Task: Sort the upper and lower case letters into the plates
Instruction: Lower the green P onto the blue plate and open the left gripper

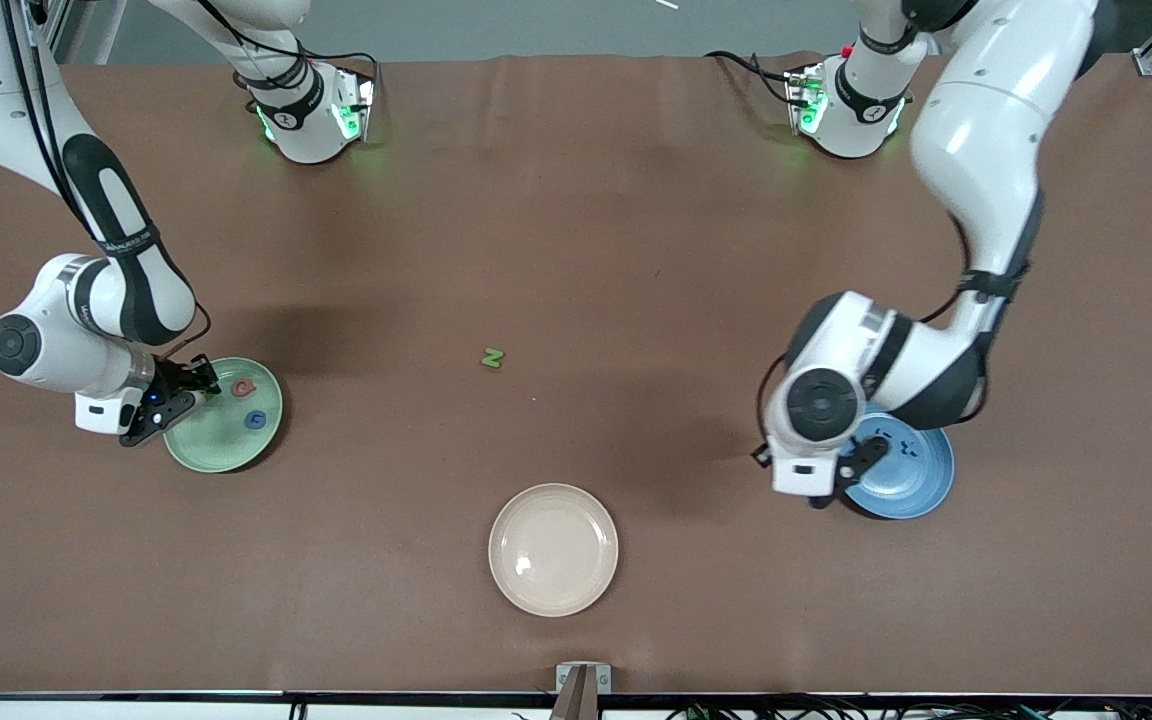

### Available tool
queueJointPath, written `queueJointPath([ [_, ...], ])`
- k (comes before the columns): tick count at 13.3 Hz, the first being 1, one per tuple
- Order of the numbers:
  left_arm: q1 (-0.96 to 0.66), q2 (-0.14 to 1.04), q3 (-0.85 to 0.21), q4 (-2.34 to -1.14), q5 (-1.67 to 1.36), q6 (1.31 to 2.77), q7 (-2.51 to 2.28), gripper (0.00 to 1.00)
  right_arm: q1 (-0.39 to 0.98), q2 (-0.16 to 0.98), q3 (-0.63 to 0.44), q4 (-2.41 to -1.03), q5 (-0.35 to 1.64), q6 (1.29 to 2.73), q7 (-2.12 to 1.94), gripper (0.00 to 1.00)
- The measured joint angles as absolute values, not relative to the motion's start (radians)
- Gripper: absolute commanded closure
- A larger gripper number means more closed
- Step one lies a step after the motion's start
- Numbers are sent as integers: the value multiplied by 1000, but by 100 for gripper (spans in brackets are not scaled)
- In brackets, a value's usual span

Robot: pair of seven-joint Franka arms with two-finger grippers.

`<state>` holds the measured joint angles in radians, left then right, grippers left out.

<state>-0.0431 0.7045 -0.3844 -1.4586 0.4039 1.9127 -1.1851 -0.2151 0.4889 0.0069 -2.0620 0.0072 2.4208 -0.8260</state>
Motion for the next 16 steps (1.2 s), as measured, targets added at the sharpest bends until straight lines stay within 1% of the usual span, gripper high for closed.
queueJointPath([
  [2,48,647,-384,-1583,404,2010,-1083,99,-215,489,7,-2062,7,2421,-828,74],
  [3,90,631,-384,-1621,404,2034,-1026,99,-215,489,7,-2062,7,2421,-828,59],
  [4,126,624,-384,-1647,404,2053,-976,97,-215,489,8,-2062,7,2422,-828,15],
  [5,149,623,-384,-1666,404,2080,-948,96,-215,489,8,-2062,7,2424,-828,0],
  [7,178,623,-384,-1709,404,2164,-926,86,-215,488,10,-2059,7,2426,-828,0],
  [8,184,624,-384,-1725,404,2187,-915,74,-214,486,11,-2054,7,2426,-826,1],
  [9,190,625,-382,-1734,404,2198,-903,57,-210,480,13,-2046,7,2417,-815,1],
  [11,211,626,-380,-1737,404,2203,-881,13,-183,449,19,-2014,8,2337,-733,1],
  [12,224,625,-380,-1737,404,2206,-860,0,-157,421,21,-1991,8,2262,-660,1],
  [14,236,624,-380,-1733,404,2214,-840,0,-106,361,27,-1956,8,2140,-489,1],
  [16,236,610,-385,-1710,404,2211,-839,0,-39,299,33,-1946,9,2060,-298,0],
])
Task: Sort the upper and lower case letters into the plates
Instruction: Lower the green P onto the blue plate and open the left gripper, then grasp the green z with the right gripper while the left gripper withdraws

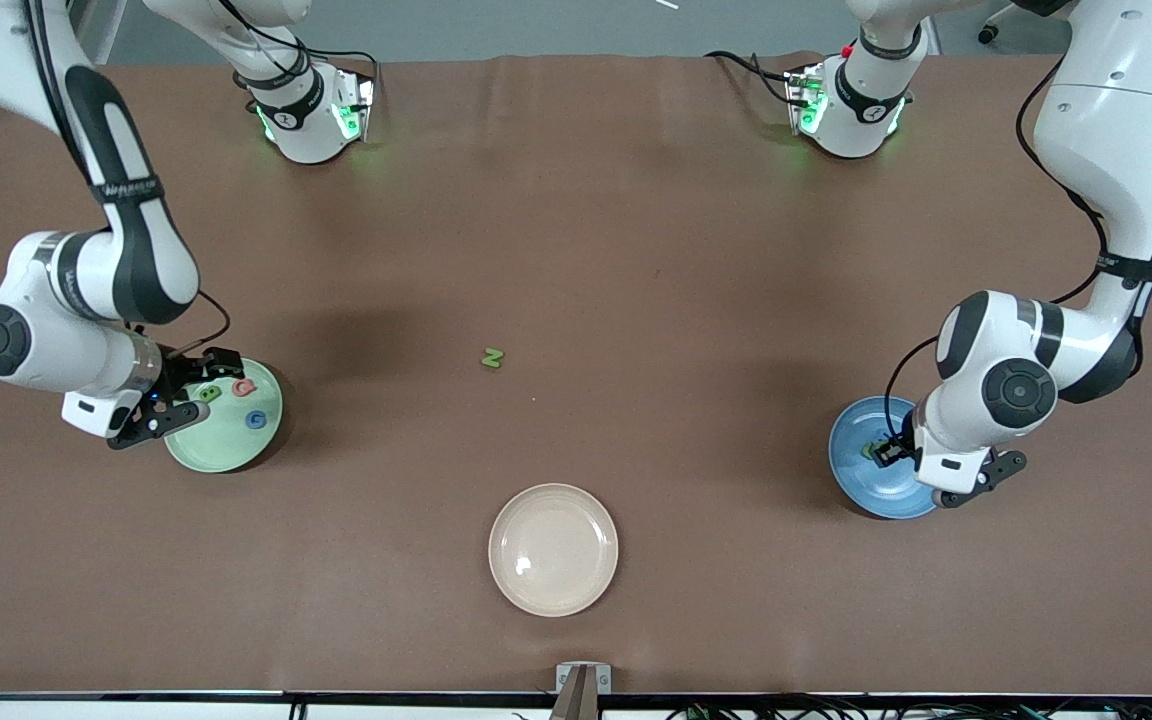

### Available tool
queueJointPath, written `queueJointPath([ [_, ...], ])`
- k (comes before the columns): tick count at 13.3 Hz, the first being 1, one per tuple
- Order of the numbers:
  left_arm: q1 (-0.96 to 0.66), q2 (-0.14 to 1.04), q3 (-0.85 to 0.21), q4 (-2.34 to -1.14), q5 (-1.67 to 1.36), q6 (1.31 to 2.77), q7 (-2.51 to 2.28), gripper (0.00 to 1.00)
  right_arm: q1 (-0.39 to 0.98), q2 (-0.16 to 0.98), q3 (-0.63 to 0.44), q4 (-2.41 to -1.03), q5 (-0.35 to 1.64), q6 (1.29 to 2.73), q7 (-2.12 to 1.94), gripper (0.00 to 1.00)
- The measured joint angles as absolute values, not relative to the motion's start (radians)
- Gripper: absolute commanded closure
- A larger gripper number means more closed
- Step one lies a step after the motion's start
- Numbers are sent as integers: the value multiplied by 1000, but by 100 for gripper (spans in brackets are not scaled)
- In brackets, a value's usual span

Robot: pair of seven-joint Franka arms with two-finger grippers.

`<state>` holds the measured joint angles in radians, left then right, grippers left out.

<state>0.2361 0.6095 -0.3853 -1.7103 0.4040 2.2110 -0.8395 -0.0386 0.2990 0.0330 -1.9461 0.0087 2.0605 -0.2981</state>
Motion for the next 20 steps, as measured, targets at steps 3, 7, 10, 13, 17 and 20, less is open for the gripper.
queueJointPath([
  [3,234,553,-411,-1654,404,2152,-839,0,124,239,41,-1947,10,1971,30,0],
  [7,233,464,-450,-1519,404,1950,-741,0,375,240,46,-1952,11,1998,450,0],
  [10,233,402,-457,-1455,404,1857,-622,0,487,281,45,-1960,12,2142,665,1],
  [13,232,321,-462,-1444,367,1784,-495,0,551,376,43,-1962,12,2299,795,1],
  [17,233,217,-461,-1442,319,1666,-385,0,589,486,41,-1964,12,2443,865,3],
  [20,249,162,-456,-1442,232,1594,-341,0,607,538,41,-1964,12,2506,881,12],
])
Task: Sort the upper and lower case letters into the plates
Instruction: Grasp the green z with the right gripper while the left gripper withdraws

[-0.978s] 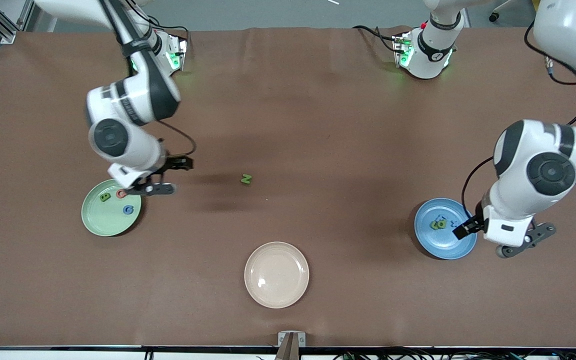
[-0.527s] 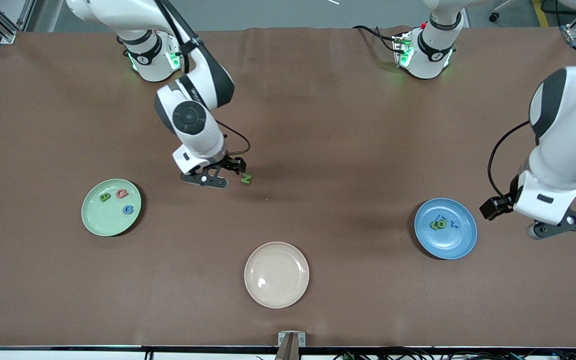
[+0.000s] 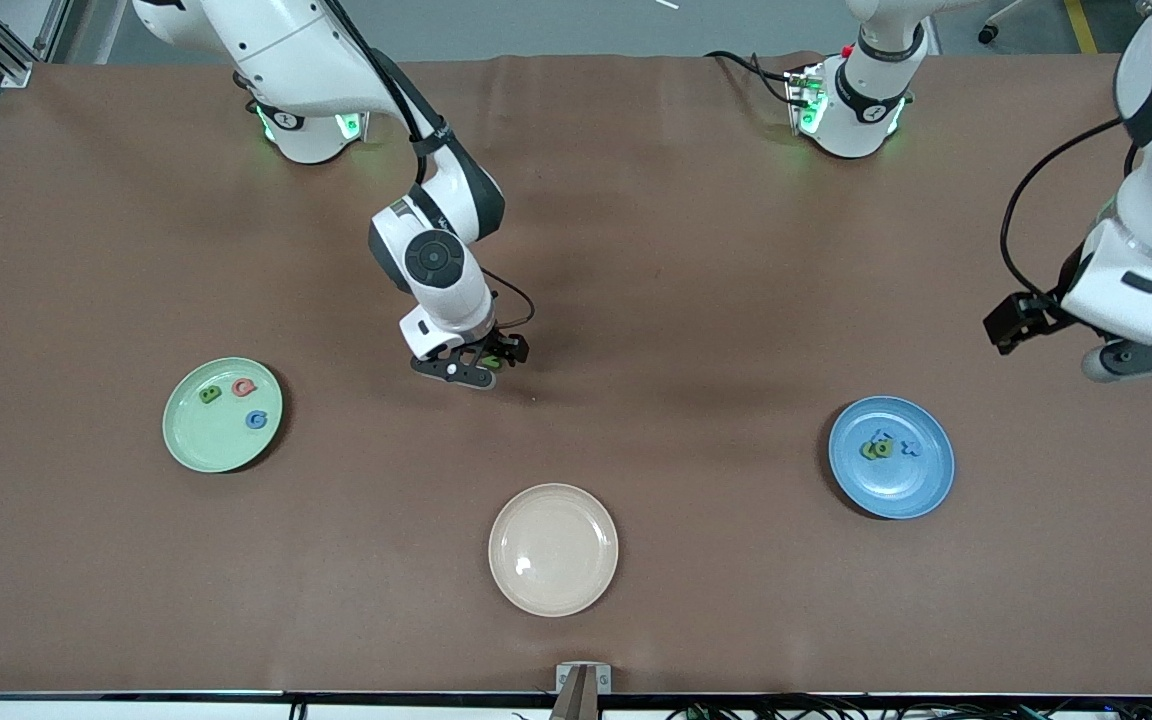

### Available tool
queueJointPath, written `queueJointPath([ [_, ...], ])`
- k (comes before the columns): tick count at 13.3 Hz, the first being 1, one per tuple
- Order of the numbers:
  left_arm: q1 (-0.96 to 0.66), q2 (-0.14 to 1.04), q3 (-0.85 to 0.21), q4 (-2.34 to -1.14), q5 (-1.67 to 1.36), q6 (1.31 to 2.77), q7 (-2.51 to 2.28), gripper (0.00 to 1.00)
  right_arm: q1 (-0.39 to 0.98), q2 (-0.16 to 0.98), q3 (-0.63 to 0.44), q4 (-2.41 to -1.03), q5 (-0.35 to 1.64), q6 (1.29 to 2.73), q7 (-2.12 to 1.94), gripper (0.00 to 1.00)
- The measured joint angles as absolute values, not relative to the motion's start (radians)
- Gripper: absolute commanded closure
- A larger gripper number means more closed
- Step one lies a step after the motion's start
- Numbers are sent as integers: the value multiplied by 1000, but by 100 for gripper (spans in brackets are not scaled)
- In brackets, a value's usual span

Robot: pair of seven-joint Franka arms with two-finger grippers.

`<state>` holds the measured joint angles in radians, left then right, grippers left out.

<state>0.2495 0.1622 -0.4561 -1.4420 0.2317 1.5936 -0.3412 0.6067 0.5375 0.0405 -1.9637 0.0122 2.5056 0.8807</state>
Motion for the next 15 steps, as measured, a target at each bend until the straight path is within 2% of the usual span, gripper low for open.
queueJointPath([
  [1,270,148,-456,-1442,186,1574,-322,0,612,550,40,-1964,12,2514,882,17],
  [5,288,93,-450,-1443,133,1538,-221,0,634,568,40,-1963,12,2518,886,28],
  [6,252,78,-420,-1447,131,1529,-197,0,635,570,40,-1963,12,2520,887,34],
  [9,65,43,-230,-1474,130,1493,-137,0,635,577,36,-1963,12,2525,888,39],
  [11,52,23,-203,-1499,107,1489,-135,0,635,577,32,-1962,13,2529,888,45],
  [15,117,-34,-176,-1564,5,1488,-117,0,635,577,29,-1960,13,2541,890,70],
])
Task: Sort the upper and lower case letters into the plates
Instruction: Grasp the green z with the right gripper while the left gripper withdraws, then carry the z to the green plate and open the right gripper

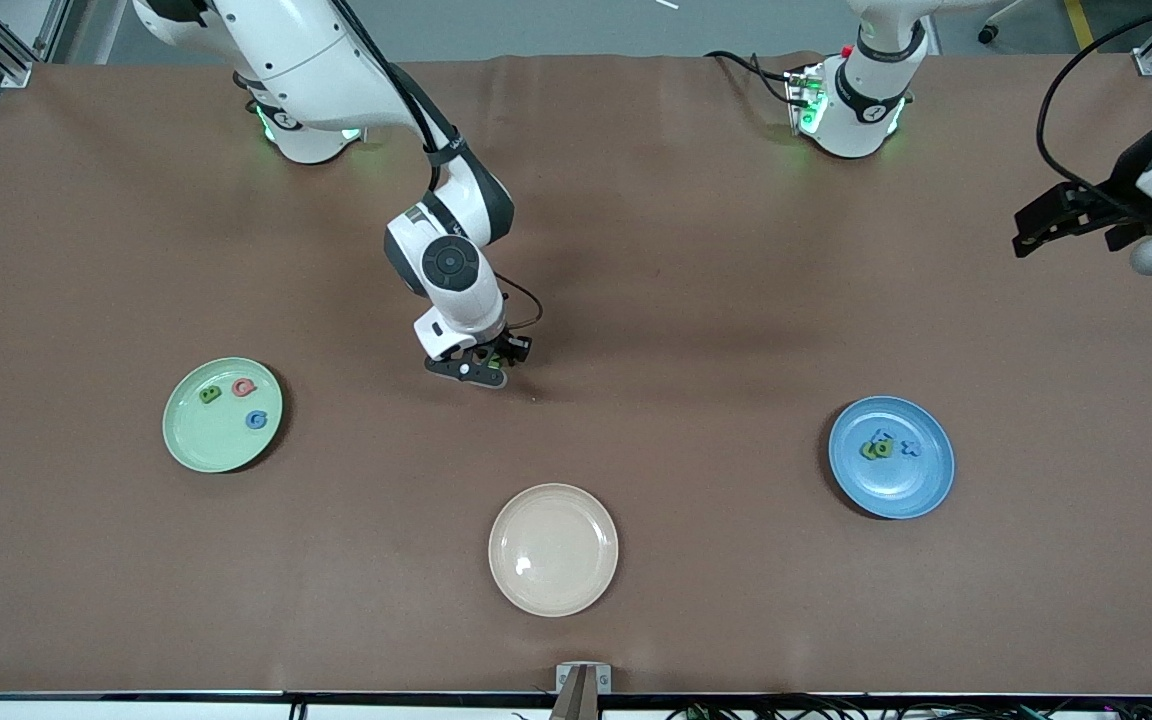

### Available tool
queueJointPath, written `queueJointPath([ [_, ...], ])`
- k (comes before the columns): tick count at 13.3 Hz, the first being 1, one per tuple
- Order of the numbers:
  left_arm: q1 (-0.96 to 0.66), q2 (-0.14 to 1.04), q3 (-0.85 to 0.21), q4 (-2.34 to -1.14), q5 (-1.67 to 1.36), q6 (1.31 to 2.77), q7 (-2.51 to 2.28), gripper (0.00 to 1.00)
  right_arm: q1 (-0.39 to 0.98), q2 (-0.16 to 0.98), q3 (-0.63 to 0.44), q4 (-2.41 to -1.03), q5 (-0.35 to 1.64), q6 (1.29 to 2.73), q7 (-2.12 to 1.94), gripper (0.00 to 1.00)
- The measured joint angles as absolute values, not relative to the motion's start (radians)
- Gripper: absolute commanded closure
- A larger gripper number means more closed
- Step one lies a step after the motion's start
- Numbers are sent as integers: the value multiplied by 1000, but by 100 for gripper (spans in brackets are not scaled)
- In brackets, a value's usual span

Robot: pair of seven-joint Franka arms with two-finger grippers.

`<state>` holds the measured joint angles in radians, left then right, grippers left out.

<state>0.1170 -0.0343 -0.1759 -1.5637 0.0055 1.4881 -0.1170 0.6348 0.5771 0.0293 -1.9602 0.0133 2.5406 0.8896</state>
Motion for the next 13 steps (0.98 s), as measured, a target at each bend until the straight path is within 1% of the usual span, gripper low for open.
queueJointPath([
  [2,108,-54,-146,-1581,4,1493,-116,0,635,576,27,-1959,14,2547,891,80],
  [3,92,-55,-126,-1583,4,1503,-116,0,635,576,27,-1959,14,2547,892,82],
  [5,54,-54,-89,-1590,4,1520,-116,0,635,576,27,-1959,14,2547,893,83],
  [8,46,-55,-84,-1591,4,1524,-113,0,634,574,23,-1955,15,2535,894,83],
  [9,46,-55,-82,-1591,4,1525,-105,0,632,566,17,-1944,14,2493,893,83],
  [10,46,-55,-79,-1592,4,1525,-99,0,621,542,10,-1921,13,2411,890,83],
  [12,45,-55,-78,-1592,4,1524,-97,0,565,456,2,-1853,12,2176,827,83],
  [13,44,-55,-79,-1593,4,1523,-97,0,525,410,0,-1825,12,2081,765,83],
])
